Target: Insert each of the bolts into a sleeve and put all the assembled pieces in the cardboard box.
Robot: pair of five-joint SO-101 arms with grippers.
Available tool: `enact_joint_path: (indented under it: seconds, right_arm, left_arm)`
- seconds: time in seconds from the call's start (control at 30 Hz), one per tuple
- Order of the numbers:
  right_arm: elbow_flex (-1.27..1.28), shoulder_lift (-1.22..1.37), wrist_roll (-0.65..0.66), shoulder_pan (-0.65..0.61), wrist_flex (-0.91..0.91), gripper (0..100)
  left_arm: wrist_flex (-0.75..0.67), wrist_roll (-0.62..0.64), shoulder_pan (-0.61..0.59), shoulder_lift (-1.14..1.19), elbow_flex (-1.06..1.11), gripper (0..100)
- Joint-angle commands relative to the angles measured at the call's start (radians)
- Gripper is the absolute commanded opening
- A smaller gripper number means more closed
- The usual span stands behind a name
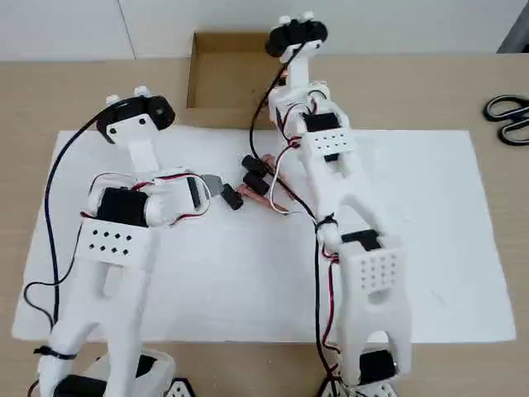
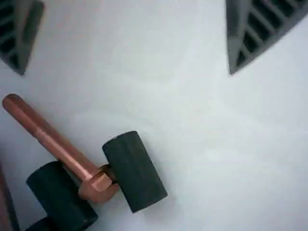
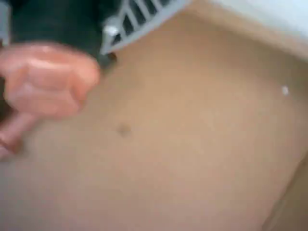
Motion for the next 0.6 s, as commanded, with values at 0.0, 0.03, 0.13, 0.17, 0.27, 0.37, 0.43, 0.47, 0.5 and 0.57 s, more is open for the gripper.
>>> enact_joint_path:
  seconds: [0.0, 0.03, 0.13, 0.17, 0.27, 0.37, 0.43, 0.47, 0.5, 0.57]
  right_arm:
    - [-0.201, 0.054, 0.014, -0.012, -0.027, 0.2]
    - [-0.227, 0.077, 0.014, -0.012, -0.027, 0.2]
    - [-0.29, 0.142, 0.014, -0.012, -0.027, 0.2]
    - [-0.304, 0.165, 0.014, -0.012, -0.028, 0.2]
    - [-0.333, 0.22, 0.012, -0.012, -0.033, 0.3]
    - [-0.342, 0.243, 0.012, -0.01, -0.033, 0.3]
    - [-0.345, 0.237, 0.008, -0.007, -0.027, 0.3]
    - [-0.348, 0.225, 0.008, -0.007, -0.022, 0.3]
    - [-0.353, 0.206, 0.008, -0.007, -0.015, 0.3]
    - [-0.368, 0.171, 0.011, -0.01, -0.007, 0.3]
  left_arm:
    - [0.002, 0.005, -0.008, -0.017, -0.039, 26]
    - [0.002, 0.005, -0.008, -0.017, -0.039, 26]
    - [0.0, 0.005, -0.008, -0.017, -0.039, 26]
    - [0.0, 0.005, -0.008, -0.015, -0.039, 26]
    - [0.0, 0.005, -0.006, -0.011, -0.039, 26]
    - [0.0, 0.005, -0.006, -0.011, -0.039, 26]
    - [0.0, 0.005, -0.006, -0.011, -0.039, 26]
    - [0.0, 0.005, -0.006, -0.009, -0.039, 26]
    - [0.0, 0.005, -0.005, -0.009, -0.039, 26]
    - [-0.002, 0.005, -0.003, -0.009, -0.039, 26]
